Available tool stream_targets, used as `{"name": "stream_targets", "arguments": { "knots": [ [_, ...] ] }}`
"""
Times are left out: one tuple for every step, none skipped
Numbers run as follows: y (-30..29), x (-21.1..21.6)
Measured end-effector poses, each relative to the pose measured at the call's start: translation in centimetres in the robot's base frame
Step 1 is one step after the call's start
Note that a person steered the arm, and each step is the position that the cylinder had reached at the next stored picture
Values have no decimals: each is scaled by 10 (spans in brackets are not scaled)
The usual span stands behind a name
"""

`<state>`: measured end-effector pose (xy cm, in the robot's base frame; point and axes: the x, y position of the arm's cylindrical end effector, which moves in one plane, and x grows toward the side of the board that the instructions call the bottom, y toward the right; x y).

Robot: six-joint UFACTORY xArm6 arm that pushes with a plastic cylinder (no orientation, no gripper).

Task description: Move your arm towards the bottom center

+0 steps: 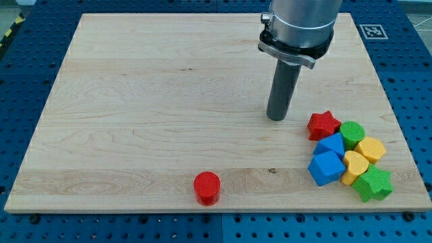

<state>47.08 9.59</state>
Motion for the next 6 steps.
{"name": "stream_targets", "arguments": {
  "knots": [
    [0, -2],
    [-7, 3],
    [-47, 50],
    [-47, 50],
    [-55, 50],
    [-111, 55]
  ]
}}
